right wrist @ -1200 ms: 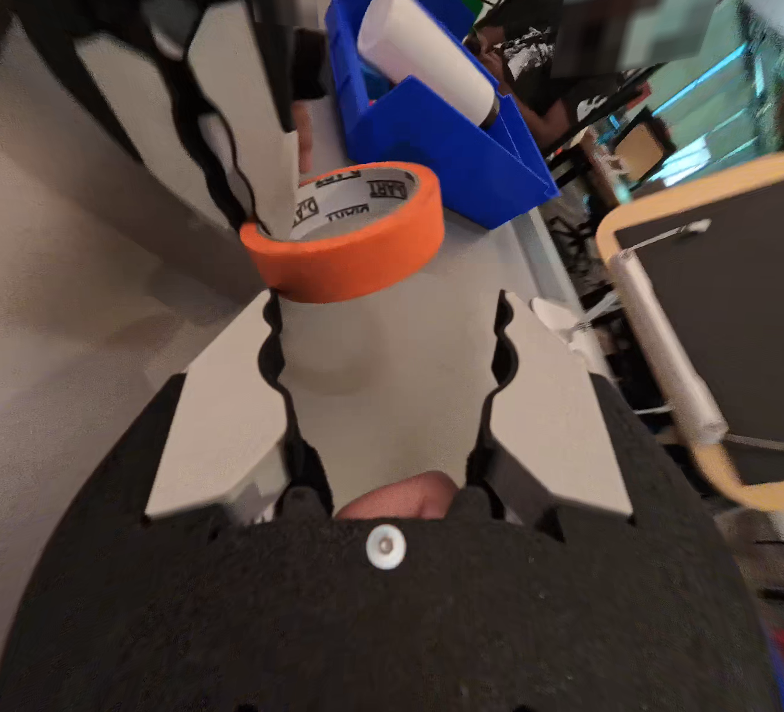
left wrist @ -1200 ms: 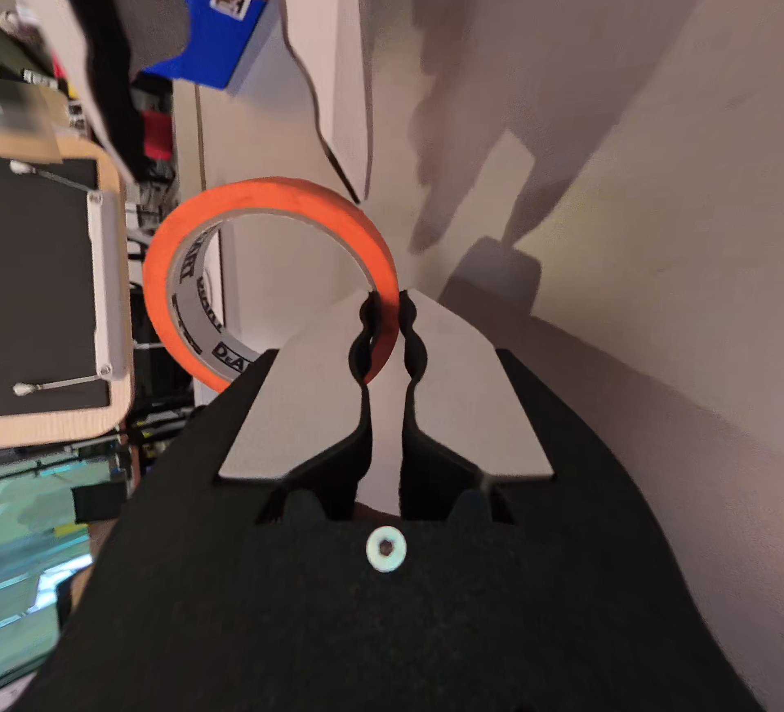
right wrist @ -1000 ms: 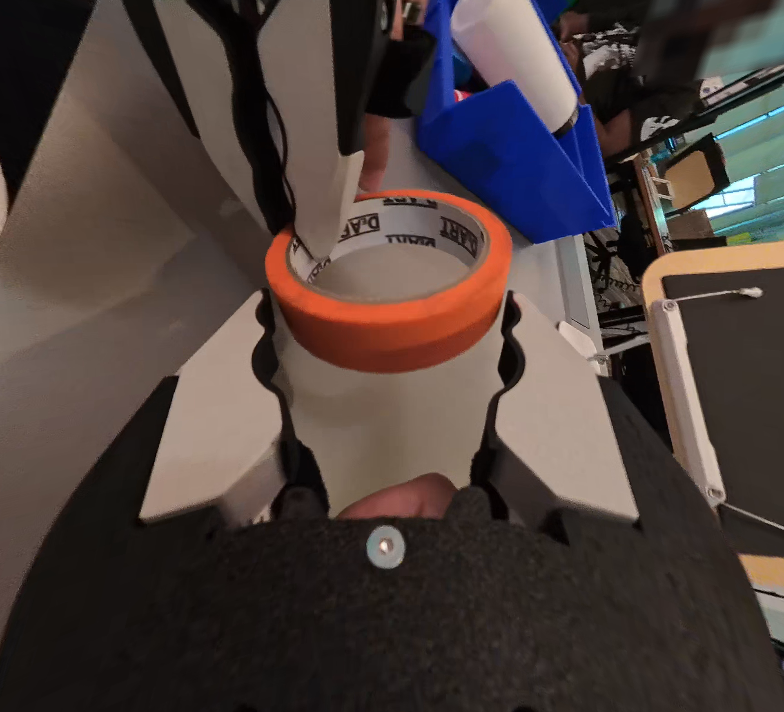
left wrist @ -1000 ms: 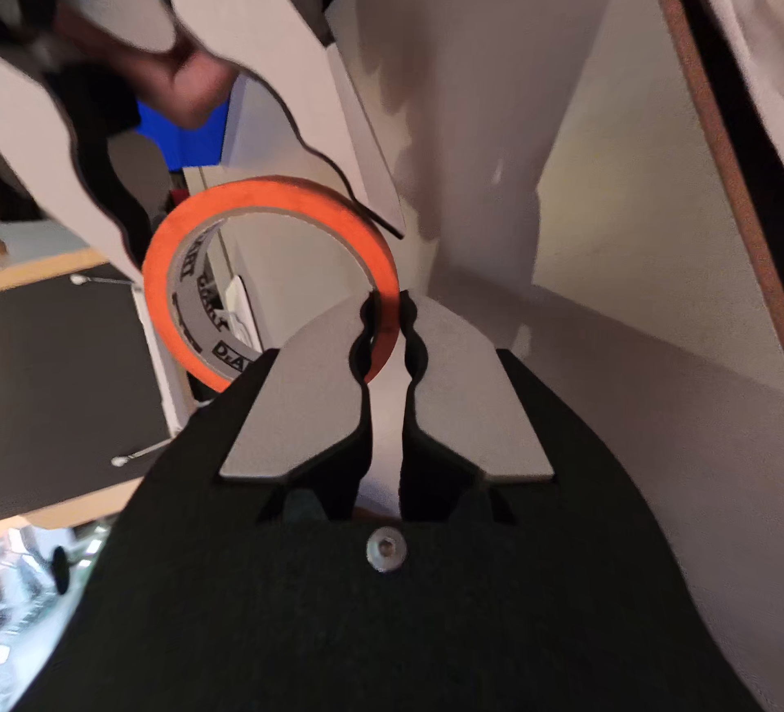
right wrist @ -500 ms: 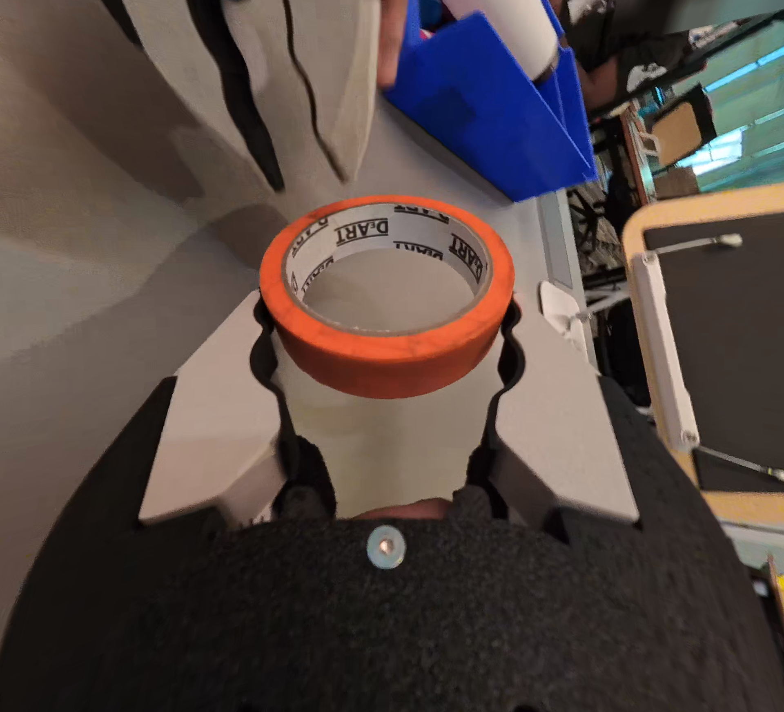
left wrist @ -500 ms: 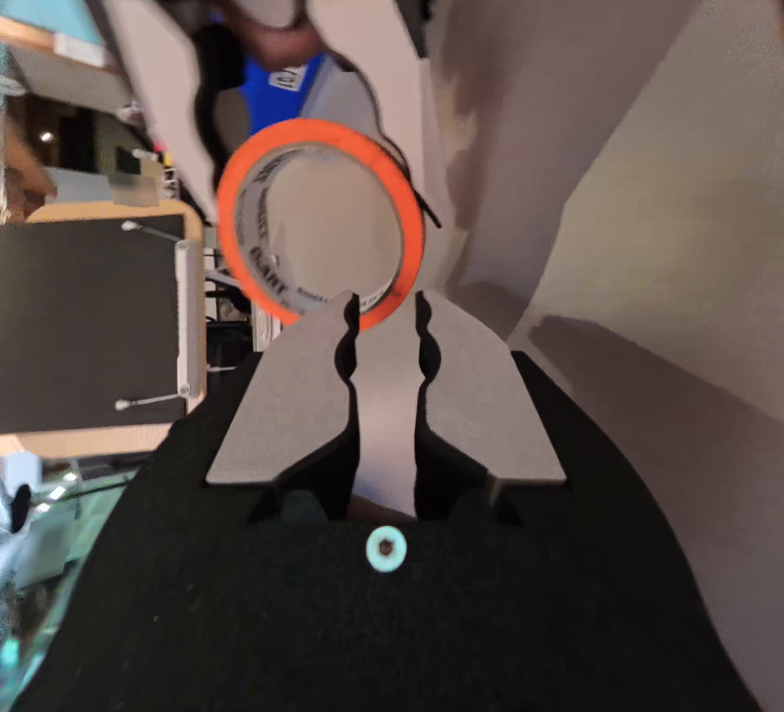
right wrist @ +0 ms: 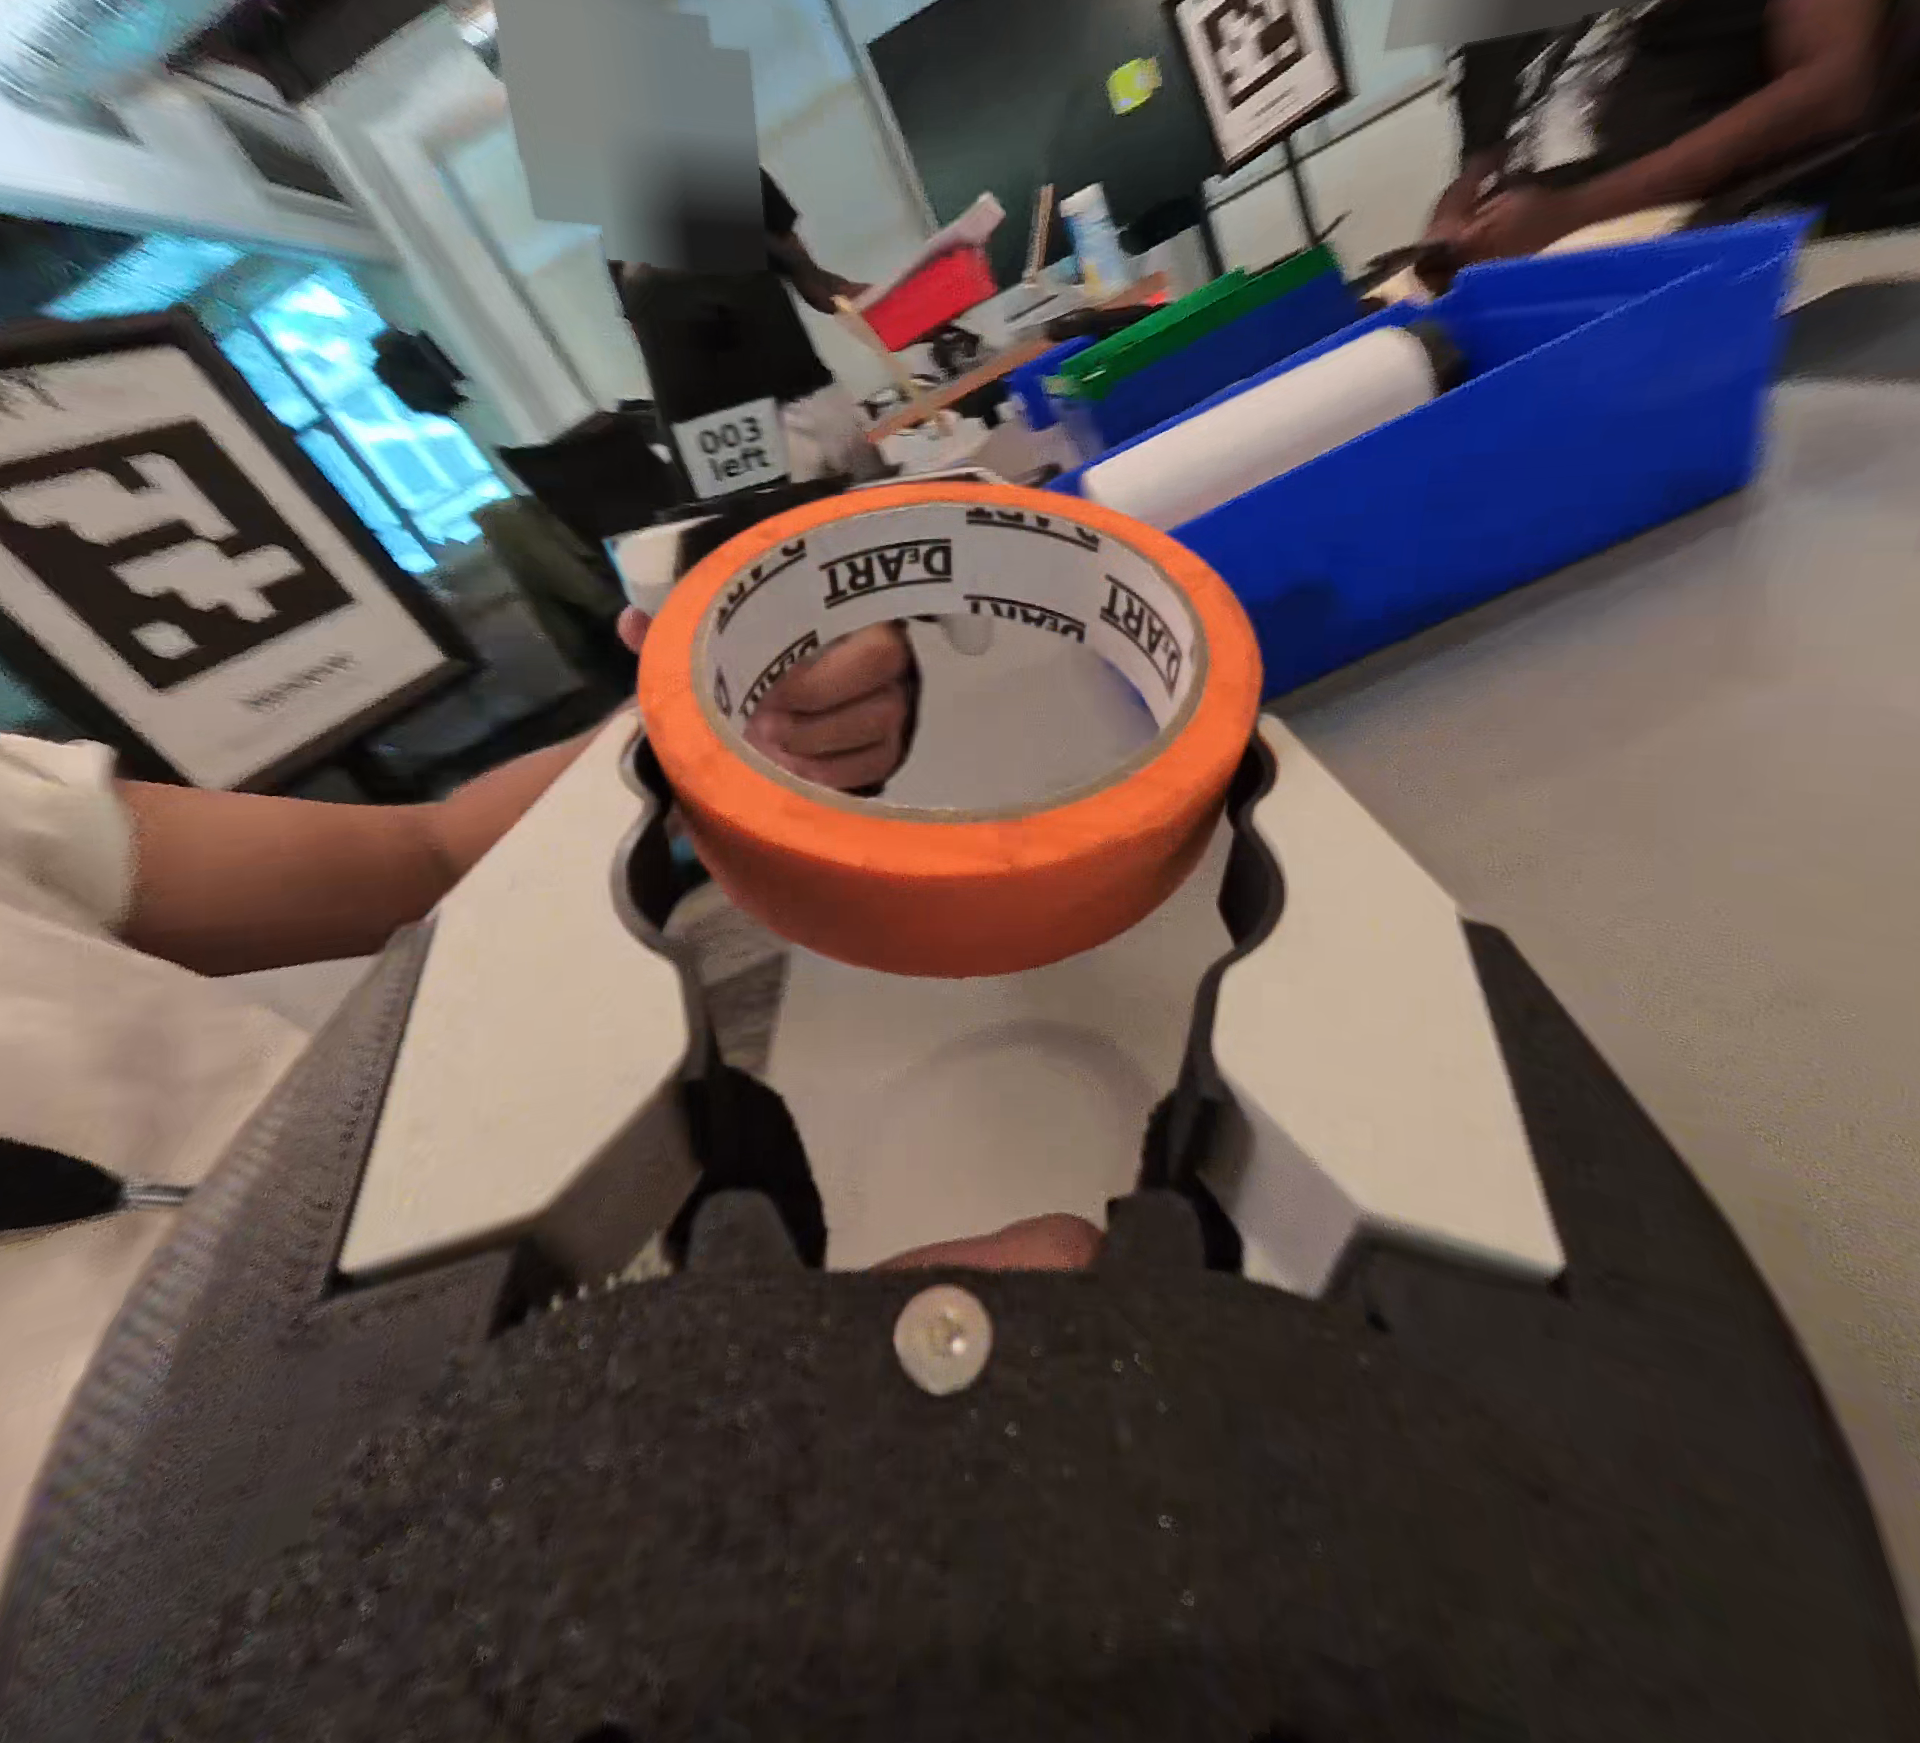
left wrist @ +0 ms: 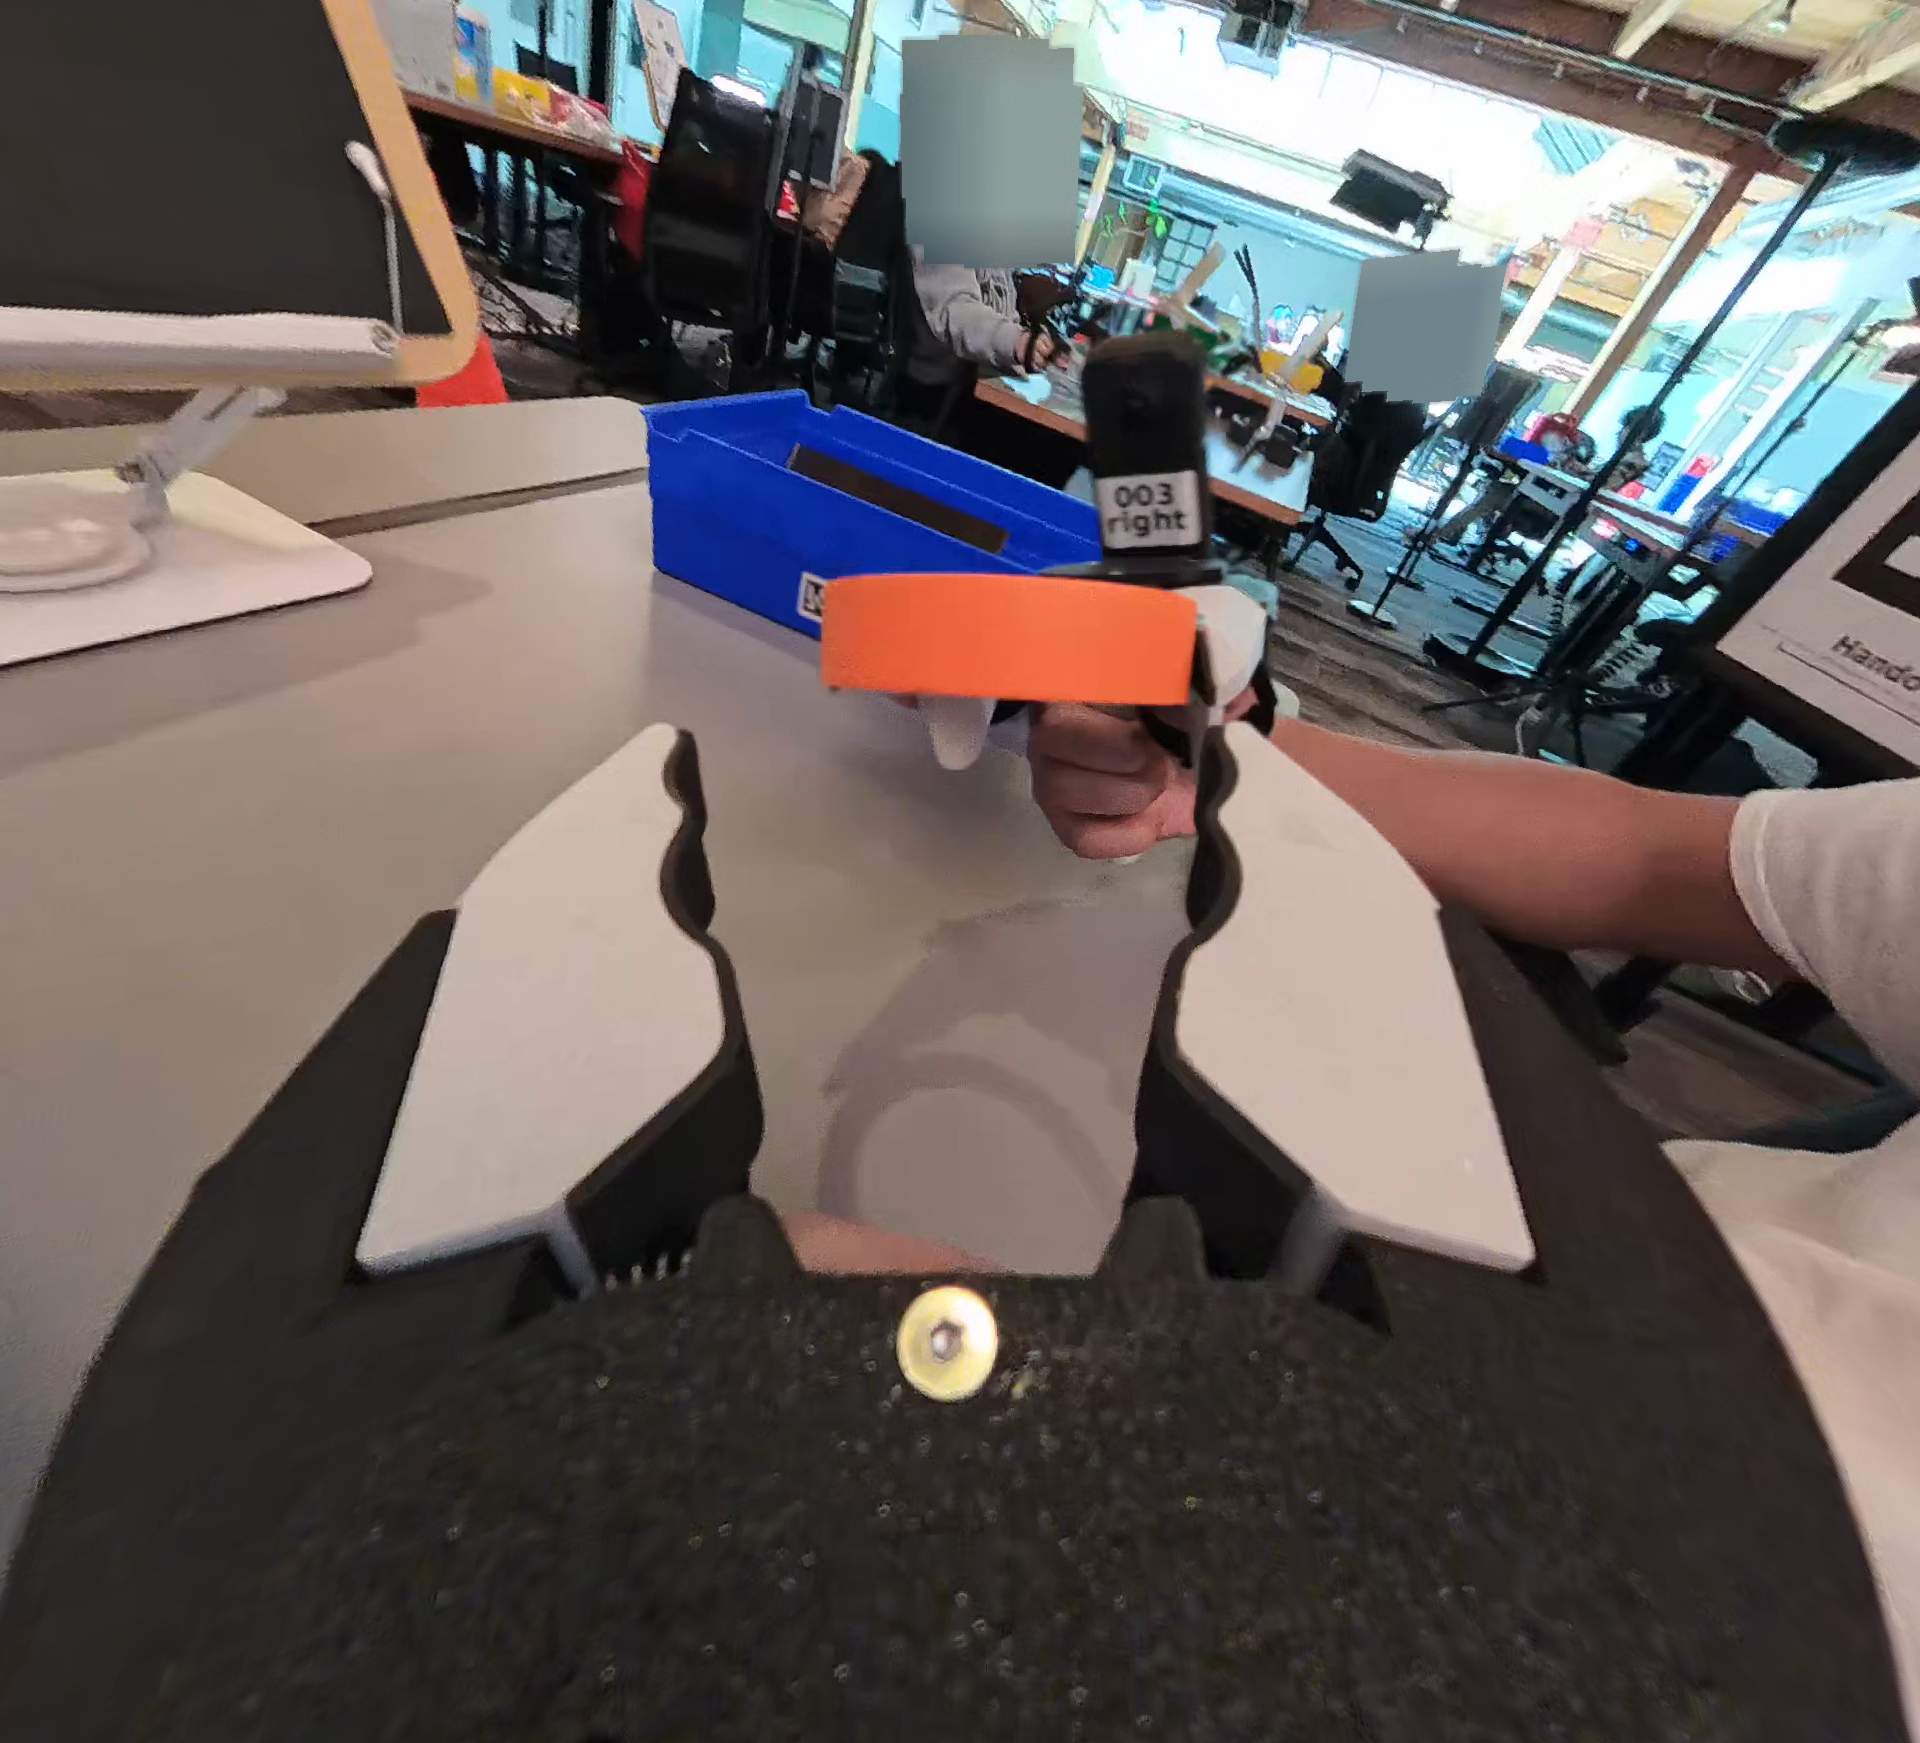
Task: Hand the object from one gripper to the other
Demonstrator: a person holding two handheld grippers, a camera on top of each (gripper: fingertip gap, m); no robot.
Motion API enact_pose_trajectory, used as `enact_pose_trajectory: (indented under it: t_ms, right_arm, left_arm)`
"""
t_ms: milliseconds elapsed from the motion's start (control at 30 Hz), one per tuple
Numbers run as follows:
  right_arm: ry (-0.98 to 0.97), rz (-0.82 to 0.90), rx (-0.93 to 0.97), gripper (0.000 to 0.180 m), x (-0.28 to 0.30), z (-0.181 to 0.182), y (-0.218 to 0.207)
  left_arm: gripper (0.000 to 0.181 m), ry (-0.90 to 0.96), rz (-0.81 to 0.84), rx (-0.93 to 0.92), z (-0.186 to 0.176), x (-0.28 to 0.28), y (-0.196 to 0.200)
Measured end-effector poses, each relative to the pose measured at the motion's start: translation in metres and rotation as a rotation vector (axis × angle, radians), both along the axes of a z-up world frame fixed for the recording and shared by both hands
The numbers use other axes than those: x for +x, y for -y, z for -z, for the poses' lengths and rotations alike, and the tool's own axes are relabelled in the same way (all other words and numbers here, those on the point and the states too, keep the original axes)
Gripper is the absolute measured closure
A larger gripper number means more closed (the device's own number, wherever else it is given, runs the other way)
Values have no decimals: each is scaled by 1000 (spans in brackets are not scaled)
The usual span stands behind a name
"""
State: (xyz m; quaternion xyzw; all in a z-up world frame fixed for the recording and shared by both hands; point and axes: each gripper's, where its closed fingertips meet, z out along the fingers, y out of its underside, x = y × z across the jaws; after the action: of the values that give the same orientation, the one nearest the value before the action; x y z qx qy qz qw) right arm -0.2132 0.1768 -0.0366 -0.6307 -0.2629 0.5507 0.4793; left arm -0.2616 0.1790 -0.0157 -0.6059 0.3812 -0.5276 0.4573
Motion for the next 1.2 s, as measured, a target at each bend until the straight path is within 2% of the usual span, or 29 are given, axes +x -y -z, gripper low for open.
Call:
enact_pose_trajectory:
  t_ms: [100, 200, 333, 433, 533, 633, 767, 933, 1033, 1067, 1200]
  right_arm:
    - [-151, -122, -151, 72, -14, -7, 10]
    - [-325, -298, -394, 72, -25, -11, 18]
    - [-325, -397, -556, 72, -39, 5, 27]
    - [-322, -452, -598, 72, -43, 7, 34]
    - [-292, -483, -611, 71, -45, 9, 40]
    - [-281, -490, -629, 71, -43, 11, 41]
    - [-254, -444, -509, 71, -41, 9, 39]
    - [3, -179, -90, 71, -29, 21, 26]
    - [162, 27, 167, 85, -17, 23, 7]
    - [185, 67, 225, 95, -16, 21, 5]
    - [245, 124, 321, 113, -23, 22, 4]
  left_arm:
    - [90, -3, 45, 4, 4, 6, 9]
    - [92, -9, 17, 139, 1, 8, 12]
    - [94, -103, -3, 300, 6, 8, 15]
    - [111, -123, 46, 348, 11, 8, 23]
    - [143, -137, 70, 396, 15, 6, 27]
    - [146, -177, 89, 421, 18, 7, 28]
    - [147, -199, 57, 468, 16, 6, 25]
    - [149, -158, -52, 356, 12, -10, -4]
    - [150, -110, -94, 245, 13, -18, -19]
    - [150, -95, -97, 219, 13, -19, -20]
    - [150, -95, -88, 193, 15, -15, -19]
